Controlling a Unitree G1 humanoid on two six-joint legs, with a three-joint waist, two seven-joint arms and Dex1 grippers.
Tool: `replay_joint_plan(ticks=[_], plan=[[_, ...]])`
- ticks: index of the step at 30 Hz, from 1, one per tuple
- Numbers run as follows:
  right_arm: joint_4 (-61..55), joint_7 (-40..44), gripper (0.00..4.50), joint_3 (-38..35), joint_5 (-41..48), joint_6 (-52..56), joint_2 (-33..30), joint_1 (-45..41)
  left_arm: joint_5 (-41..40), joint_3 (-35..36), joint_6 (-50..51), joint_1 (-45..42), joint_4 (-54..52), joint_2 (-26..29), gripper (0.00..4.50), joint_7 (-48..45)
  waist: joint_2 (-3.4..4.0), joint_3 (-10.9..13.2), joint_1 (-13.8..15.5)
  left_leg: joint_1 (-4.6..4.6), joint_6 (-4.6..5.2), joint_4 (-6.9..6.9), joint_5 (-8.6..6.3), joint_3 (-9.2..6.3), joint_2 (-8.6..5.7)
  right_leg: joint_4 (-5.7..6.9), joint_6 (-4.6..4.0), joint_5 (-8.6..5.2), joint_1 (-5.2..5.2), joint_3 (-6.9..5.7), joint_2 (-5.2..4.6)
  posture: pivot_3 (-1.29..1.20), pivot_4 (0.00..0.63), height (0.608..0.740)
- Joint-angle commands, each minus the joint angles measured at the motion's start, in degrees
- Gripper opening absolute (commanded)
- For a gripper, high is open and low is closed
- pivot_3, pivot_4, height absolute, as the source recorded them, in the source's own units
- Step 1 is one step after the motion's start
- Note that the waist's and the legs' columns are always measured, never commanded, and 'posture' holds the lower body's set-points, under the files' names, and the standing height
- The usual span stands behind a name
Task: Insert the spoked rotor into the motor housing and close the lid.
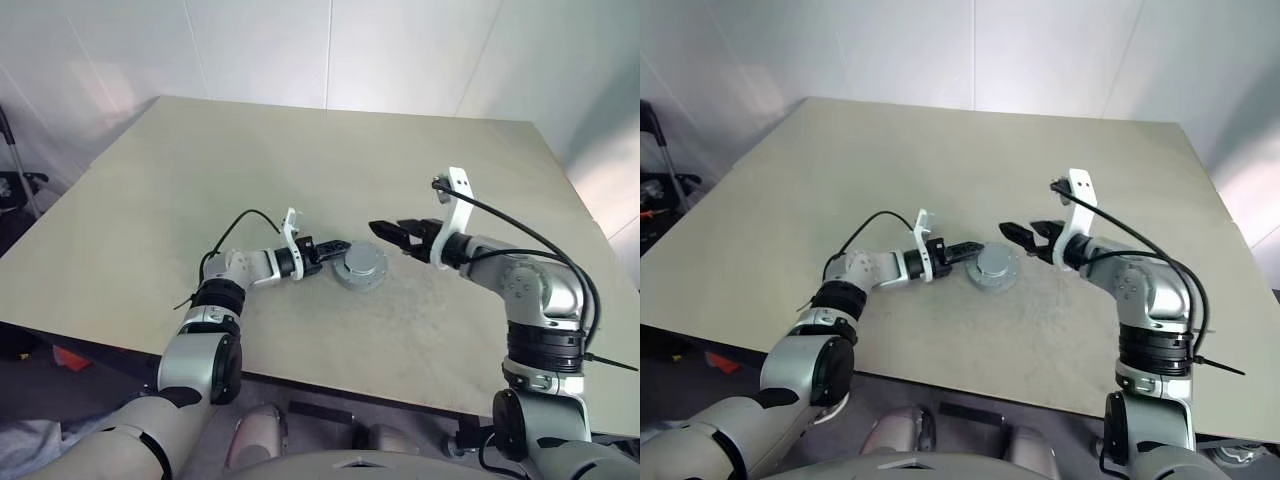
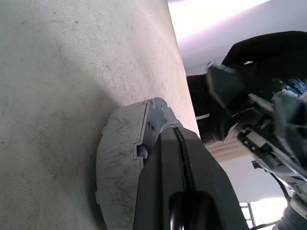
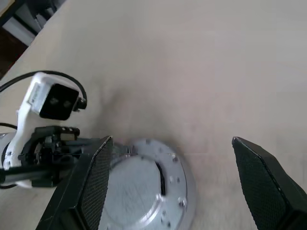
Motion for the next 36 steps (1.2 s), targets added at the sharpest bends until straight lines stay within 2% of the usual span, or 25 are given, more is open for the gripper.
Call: replay_joint_plan(ticks=[1, 7, 17, 25, 30, 36], plan=[[-4.1, -1.4, 4.46, -4.5, 4.1, 9.0, -0.1, 1.7, 0.7, -1.8, 1.5, 1.0, 0.8, -0.8, 0.00, -0.2, 0.00, 0.0, 0.1, 0.00, 0.00, 0.00, 0.00, 0.00, 0.00, 0.01, 0.00, 0.00, -0.01, 0.00, 0.00, 0.00, 0.000, 0.740], [-6.2, -4.5, 4.46, -12.3, 6.5, 18.3, 3.6, 3.9, 0.9, -1.6, 1.1, 1.1, 0.8, -0.8, 0.00, 0.2, 0.02, 0.0, 0.2, 0.05, -0.07, 0.05, 0.04, -0.01, 0.02, 0.15, 0.00, -0.01, 0.01, 0.00, 0.00, 0.00, 0.000, 0.740], [-3.8, -15.8, 4.46, -15.9, 13.2, 18.4, 15.9, 2.8, 1.3, -0.8, -1.1, 0.0, 2.5, 0.2, 0.00, 1.2, 0.15, -0.1, 0.6, 0.19, -0.43, 0.04, 0.03, -0.02, 0.04, 0.24, 0.01, -0.01, 0.04, 0.00, 0.01, 0.00, 0.000, 0.740], [0.9, -21.5, 4.46, -20.0, 17.8, 18.4, 20.7, -2.3, 1.2, -0.4, -2.6, -0.4, 3.7, 0.8, 0.00, 1.6, 0.20, -0.1, 0.0, 0.25, -0.77, -0.02, 0.22, -0.03, 0.05, 0.30, 0.02, 0.00, 0.02, 0.03, 0.02, 0.00, 0.000, 0.740], [4.1, -23.0, 4.46, -20.7, 16.0, 18.4, 24.7, -7.6, 1.2, -0.3, -3.2, -0.4, 3.7, 0.4, 0.00, 1.8, 0.20, -0.1, -0.6, 0.26, -0.92, -0.04, 0.31, -0.05, 0.05, 0.41, 0.02, 0.00, -0.04, 0.03, 0.04, 0.00, 0.000, 0.740], [6.9, -22.4, 4.46, -16.8, 12.5, 16.8, 28.5, -9.2, 1.2, 0.2, -3.7, -0.5, 3.7, 0.4, 0.00, 2.3, 0.19, -0.1, -1.1, 0.25, -1.05, -0.16, 0.39, -0.09, 0.14, 0.44, 0.01, 0.01, -0.15, 0.03, 0.18, 0.00, 0.000, 0.740]])
